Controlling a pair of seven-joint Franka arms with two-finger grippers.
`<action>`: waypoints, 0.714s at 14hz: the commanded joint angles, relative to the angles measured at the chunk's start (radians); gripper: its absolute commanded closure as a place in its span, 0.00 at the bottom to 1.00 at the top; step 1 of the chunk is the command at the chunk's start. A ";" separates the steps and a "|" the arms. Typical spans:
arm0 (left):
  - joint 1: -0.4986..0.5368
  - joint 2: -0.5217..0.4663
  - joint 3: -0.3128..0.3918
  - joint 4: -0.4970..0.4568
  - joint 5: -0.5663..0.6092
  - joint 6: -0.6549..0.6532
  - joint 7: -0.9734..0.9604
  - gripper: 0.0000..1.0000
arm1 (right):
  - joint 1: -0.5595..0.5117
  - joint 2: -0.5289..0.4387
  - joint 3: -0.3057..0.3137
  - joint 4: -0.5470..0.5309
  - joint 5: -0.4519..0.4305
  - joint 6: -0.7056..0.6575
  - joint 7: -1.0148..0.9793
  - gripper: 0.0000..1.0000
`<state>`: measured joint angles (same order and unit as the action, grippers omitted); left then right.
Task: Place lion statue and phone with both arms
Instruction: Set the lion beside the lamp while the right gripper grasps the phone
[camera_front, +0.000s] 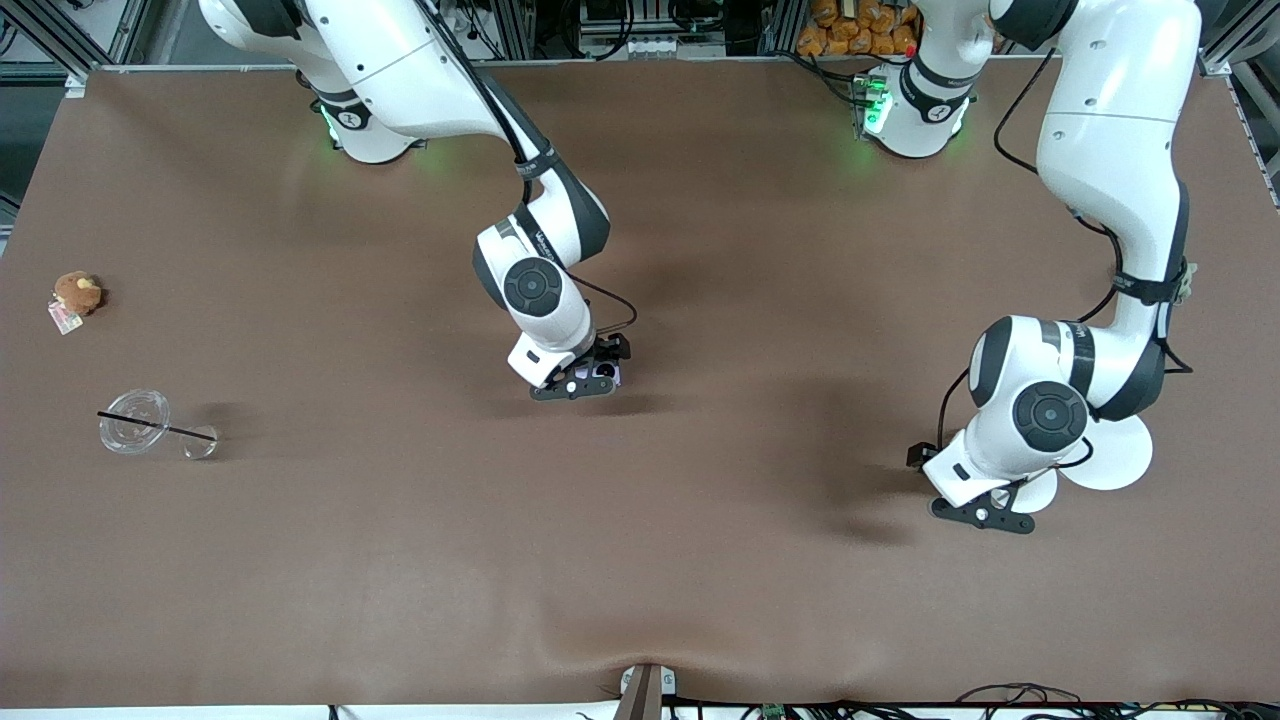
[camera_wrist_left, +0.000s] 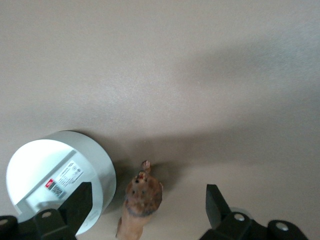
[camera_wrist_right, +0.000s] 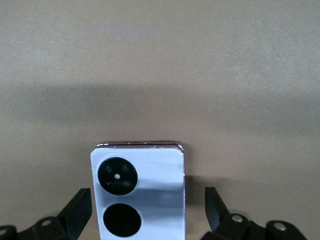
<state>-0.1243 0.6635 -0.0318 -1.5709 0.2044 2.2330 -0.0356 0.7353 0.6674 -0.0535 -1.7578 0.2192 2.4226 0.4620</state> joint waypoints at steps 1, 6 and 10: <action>-0.008 -0.096 -0.011 -0.014 -0.014 -0.081 0.005 0.00 | 0.042 0.017 -0.020 -0.003 0.000 0.023 0.038 0.00; -0.003 -0.263 -0.045 -0.008 -0.022 -0.246 -0.023 0.00 | 0.064 0.043 -0.032 -0.005 -0.006 0.068 0.037 0.10; 0.005 -0.335 -0.046 0.110 -0.033 -0.461 -0.020 0.00 | 0.056 0.014 -0.054 0.010 -0.026 -0.017 0.063 1.00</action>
<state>-0.1256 0.3558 -0.0754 -1.5164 0.1932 1.8588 -0.0538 0.7866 0.6914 -0.0881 -1.7599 0.2099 2.4536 0.4924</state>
